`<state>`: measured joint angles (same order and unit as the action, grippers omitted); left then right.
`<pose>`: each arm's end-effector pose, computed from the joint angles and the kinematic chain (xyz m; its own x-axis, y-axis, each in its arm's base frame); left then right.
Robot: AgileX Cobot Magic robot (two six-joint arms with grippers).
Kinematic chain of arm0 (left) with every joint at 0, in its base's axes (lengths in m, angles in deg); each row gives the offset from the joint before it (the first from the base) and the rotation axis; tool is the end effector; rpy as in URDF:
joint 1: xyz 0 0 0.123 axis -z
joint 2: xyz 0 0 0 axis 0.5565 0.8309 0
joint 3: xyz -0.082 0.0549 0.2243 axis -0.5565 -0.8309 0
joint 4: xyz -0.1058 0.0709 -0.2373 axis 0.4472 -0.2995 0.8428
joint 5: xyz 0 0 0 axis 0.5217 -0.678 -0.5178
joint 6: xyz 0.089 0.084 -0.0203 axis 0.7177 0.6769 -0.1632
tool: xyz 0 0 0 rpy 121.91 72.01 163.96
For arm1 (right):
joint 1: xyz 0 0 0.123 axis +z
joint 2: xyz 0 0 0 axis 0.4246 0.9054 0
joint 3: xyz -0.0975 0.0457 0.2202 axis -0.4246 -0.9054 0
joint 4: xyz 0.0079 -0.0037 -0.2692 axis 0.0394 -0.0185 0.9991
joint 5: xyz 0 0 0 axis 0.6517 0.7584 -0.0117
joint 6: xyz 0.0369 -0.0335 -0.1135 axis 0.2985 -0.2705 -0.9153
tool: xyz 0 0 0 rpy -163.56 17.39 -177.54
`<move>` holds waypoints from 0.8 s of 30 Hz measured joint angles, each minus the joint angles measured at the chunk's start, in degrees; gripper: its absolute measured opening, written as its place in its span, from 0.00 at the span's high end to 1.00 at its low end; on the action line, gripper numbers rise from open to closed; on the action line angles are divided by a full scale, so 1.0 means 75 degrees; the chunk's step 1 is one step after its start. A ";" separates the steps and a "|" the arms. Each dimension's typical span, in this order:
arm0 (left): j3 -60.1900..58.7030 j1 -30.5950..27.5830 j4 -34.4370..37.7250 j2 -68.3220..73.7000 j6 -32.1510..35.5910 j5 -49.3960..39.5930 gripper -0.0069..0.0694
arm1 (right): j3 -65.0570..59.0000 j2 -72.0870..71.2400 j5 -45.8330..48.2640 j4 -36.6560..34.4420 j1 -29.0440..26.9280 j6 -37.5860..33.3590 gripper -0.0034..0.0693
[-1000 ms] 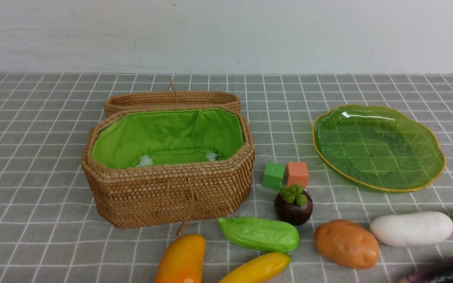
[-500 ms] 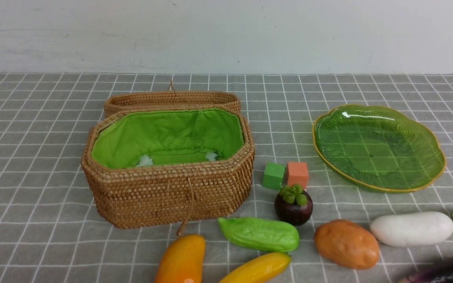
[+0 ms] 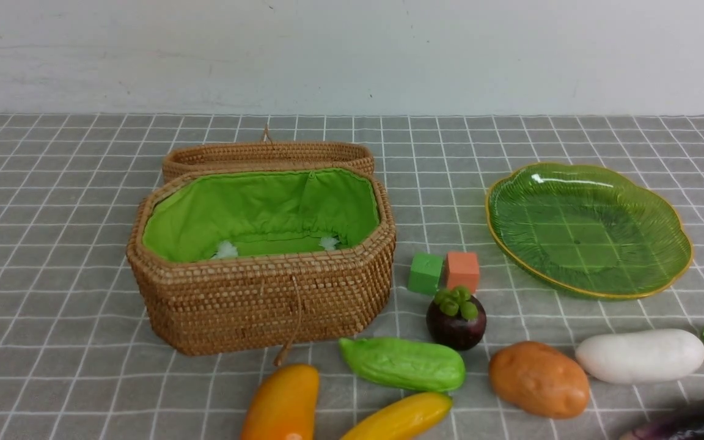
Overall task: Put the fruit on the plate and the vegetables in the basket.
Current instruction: Grab the mango with your left arm and place it on the right plate
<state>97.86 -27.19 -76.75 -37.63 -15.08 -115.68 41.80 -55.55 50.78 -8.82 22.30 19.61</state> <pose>0.1617 -0.0162 0.2906 -0.2542 -0.4586 -0.8515 -0.0316 0.8839 -0.4666 0.1405 0.0144 0.1644 -0.3084 0.0418 -0.9503 -0.1069 0.9912 0.0783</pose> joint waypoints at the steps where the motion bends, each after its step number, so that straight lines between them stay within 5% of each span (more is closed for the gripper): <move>1: -0.0006 0.0000 -0.0283 0.0329 0.0135 -0.0415 0.60 | 0.0000 0.0000 0.0000 0.0000 0.0000 0.0000 0.62; 5: -0.0005 0.0000 -0.0700 0.1291 0.0215 -0.0735 0.60 | 0.0000 0.0000 0.0000 0.0000 0.0000 0.0000 0.62; 10: 0.0257 0.0000 0.0206 0.2673 0.0374 -0.1022 0.60 | 0.0000 0.0000 0.0000 0.0000 0.0000 0.0000 0.62; 16: 0.1379 0.0000 0.1705 0.4583 0.2295 -0.2135 0.57 | 0.0000 0.0000 0.0000 0.0000 0.0000 0.0000 0.62; 19: 0.2092 0.0143 0.2947 0.5746 0.3908 -0.2758 0.44 | 0.0000 0.0000 0.0000 0.0000 0.0000 0.0000 0.62; 24: 0.2457 0.1218 0.3730 0.6530 0.4958 -0.2866 0.20 | 0.0000 0.0000 0.0000 0.0000 0.0000 0.0000 0.62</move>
<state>116.29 -18.05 -48.77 11.34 22.10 -137.17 41.80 -55.55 50.78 -8.82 22.30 19.61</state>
